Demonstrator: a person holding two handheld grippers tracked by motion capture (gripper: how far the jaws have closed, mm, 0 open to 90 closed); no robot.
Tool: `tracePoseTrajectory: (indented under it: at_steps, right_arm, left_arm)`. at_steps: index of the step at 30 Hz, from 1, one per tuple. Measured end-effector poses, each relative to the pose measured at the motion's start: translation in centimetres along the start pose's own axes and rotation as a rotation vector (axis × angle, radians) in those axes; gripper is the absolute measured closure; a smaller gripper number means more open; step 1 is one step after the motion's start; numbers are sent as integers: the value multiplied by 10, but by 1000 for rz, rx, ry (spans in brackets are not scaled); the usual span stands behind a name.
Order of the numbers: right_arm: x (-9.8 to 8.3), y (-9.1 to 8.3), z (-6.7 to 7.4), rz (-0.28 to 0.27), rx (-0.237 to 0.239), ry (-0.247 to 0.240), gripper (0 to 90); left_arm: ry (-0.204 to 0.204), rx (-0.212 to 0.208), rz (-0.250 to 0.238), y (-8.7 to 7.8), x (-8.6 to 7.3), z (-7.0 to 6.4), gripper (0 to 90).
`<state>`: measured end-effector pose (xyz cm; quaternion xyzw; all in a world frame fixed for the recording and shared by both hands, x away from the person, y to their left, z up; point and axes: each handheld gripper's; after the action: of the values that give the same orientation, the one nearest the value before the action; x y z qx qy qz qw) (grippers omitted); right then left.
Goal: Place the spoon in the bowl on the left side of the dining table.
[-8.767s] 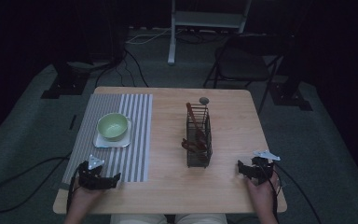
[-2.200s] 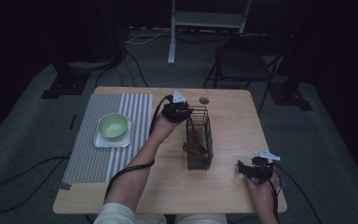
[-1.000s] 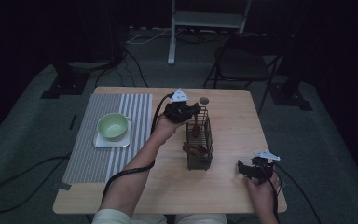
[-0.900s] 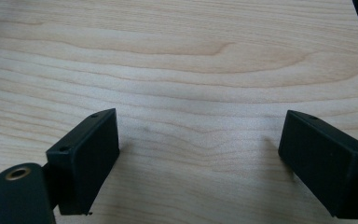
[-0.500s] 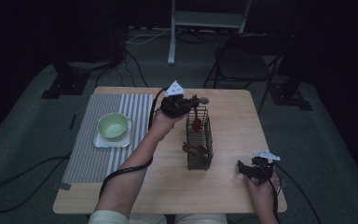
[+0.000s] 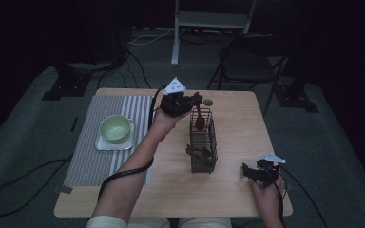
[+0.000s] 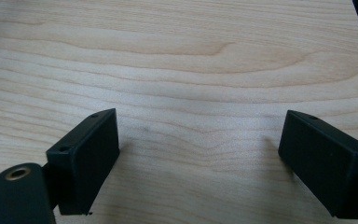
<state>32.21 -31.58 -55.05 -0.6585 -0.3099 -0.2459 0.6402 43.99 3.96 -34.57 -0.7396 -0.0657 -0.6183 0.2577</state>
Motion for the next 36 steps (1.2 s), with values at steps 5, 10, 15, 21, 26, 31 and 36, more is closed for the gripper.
tracePoseTrajectory:
  at_steps: [5,10,15,21,26,31,36]
  right_arm:
    - [0,0,0,0,0,1,116]
    - [0,0,0,0,0,0,115]
    - [0,0,0,0,0,0,116]
    - [0,0,0,0,0,0,116]
    - [0,0,0,-1,0,0,116]
    - [0,0,0,0,0,0,116]
    - [0,0,0,0,0,0,116]
  left_arm:
    - [1,16,-8,-9,4,1,842]
    - [-1,32,-9,-17,5,4,842]
    - [-1,47,-8,-27,6,6,842]
    - [-4,69,-11,-41,4,10,842]
    - [-13,89,-9,-49,0,14,842]
    - [-20,101,-14,-59,-1,18,842]
    - [-19,134,-22,-75,-4,21,842]
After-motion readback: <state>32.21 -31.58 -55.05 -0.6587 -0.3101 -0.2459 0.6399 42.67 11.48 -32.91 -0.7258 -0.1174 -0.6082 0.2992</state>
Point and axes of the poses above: each handheld gripper's, and its own axes: y roughly forward along the jaws, x roughly out of its top, z roughly to its left, and after that the axes turned 6 degrees about -x, right-handed
